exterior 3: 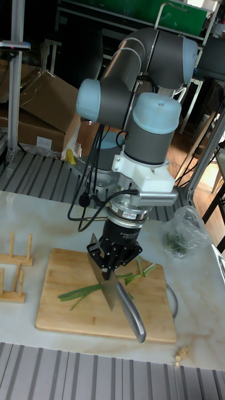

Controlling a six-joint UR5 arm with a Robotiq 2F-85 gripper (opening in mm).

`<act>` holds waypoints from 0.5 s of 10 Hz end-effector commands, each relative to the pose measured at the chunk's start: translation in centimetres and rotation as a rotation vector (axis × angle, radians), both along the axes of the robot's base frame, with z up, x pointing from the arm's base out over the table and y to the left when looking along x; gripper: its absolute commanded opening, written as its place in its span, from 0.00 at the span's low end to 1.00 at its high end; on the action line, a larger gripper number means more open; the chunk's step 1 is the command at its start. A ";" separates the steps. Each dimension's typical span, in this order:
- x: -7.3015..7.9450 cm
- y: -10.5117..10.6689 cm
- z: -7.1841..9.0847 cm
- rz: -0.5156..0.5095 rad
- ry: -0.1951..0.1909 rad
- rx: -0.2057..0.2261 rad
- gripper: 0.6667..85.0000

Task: Chop the green garlic

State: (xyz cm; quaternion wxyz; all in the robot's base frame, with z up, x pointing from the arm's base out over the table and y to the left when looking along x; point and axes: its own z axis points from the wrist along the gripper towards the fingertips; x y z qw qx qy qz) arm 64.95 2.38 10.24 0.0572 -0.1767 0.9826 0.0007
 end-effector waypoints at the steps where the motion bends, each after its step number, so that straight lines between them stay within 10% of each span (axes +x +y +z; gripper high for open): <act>1: -0.1 -0.4 -0.8 -0.017 0.043 0.022 0.01; 5: -0.1 -1.4 -1.5 0.002 0.076 -0.022 0.01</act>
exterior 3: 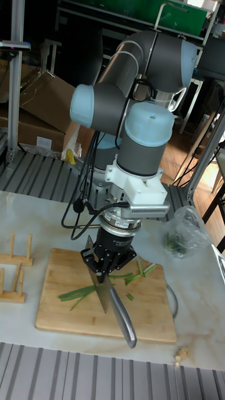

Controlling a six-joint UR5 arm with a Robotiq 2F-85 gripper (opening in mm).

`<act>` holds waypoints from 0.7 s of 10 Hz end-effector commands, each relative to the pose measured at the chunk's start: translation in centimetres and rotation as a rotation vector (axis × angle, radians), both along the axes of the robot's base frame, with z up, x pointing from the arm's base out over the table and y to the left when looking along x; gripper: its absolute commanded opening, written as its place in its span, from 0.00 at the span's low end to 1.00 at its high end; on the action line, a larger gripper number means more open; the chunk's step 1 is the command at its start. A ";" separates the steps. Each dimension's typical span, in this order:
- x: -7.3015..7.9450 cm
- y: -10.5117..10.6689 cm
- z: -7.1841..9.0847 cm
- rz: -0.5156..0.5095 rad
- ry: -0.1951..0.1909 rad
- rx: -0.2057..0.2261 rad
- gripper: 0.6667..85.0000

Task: Chop the green garlic

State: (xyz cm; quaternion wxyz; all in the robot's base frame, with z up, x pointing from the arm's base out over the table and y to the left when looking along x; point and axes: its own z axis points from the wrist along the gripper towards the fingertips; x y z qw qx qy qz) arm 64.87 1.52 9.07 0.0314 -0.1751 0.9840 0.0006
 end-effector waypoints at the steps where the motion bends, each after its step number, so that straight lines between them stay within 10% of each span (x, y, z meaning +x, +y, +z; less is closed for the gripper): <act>1: -0.1 -0.6 -0.4 0.006 0.028 -0.012 0.01; 7: -0.1 -0.3 -0.8 0.000 0.001 0.030 0.01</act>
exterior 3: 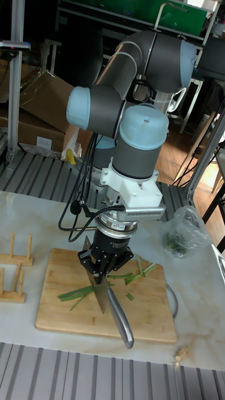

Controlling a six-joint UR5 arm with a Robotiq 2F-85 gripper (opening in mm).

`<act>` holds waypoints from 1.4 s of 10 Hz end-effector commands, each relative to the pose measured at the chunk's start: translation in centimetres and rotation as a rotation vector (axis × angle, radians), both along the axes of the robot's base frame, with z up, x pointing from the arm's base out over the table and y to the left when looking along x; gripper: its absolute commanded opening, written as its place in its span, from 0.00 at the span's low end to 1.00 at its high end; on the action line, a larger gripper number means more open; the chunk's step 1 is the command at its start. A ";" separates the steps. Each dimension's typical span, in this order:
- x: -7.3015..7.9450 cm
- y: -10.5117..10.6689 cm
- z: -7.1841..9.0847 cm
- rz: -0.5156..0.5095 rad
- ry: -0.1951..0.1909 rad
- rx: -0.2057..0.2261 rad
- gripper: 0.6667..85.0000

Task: Chop the green garlic

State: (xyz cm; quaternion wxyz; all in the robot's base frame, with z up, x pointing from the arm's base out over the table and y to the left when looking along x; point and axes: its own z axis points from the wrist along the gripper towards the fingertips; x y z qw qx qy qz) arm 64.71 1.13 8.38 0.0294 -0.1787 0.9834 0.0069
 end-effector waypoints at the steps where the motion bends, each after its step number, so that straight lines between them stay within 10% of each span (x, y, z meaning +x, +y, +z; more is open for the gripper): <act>1: -0.1 0.1 -0.2 -0.009 0.001 0.018 0.01; 14: 0.0 -0.3 -1.3 -0.008 -0.005 0.024 0.01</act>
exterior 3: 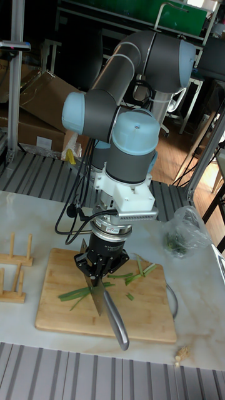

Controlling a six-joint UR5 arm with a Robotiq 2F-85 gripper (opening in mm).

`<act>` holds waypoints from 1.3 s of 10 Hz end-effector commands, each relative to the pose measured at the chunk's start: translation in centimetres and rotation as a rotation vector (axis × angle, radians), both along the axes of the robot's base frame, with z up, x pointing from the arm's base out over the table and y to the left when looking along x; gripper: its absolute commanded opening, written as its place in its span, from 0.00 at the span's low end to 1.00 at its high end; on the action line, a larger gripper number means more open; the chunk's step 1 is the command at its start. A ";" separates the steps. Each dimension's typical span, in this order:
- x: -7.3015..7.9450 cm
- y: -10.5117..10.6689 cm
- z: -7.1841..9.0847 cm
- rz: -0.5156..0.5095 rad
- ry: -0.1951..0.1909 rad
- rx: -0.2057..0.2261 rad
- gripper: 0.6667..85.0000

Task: Chop the green garlic

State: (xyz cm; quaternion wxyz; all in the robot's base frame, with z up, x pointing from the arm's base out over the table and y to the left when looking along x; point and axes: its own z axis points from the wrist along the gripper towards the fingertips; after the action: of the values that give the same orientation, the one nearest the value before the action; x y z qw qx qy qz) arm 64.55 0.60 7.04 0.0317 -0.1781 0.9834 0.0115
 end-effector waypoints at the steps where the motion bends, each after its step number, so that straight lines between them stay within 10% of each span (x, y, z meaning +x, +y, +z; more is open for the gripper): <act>1: 0.1 0.3 0.0 -0.004 -0.003 0.016 0.01; 13: -0.5 -0.2 -0.4 -0.003 0.014 0.005 0.01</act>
State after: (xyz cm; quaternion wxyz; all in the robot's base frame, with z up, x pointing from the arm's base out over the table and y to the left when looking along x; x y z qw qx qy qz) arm 64.05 0.42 6.73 0.0241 -0.1796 0.9834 0.0117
